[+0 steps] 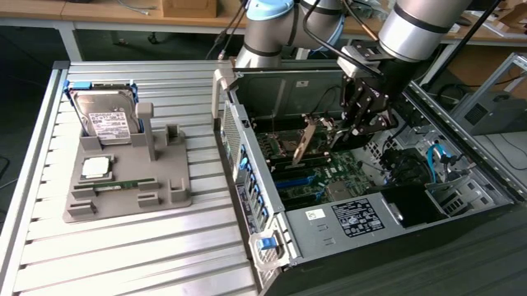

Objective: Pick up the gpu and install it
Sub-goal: 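Insert the gpu into the slot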

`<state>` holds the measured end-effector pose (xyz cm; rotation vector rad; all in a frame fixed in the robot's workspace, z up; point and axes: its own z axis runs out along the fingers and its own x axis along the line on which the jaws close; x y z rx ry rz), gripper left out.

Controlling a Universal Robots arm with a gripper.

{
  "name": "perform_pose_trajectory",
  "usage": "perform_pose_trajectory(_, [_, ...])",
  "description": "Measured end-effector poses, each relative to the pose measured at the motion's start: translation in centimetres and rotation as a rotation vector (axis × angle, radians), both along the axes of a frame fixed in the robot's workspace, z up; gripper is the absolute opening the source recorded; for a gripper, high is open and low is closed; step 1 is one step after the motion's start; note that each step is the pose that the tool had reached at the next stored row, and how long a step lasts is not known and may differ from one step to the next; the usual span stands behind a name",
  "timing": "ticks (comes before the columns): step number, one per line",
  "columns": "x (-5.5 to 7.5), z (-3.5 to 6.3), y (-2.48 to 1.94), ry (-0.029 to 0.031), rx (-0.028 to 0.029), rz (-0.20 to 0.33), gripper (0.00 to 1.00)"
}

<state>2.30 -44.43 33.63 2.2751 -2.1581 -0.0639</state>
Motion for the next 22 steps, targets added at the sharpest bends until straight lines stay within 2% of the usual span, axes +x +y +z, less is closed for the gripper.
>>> perform_pose_trajectory(22, [-1.2,-0.63,-0.02,0.0000,0.0000,0.000,0.27])
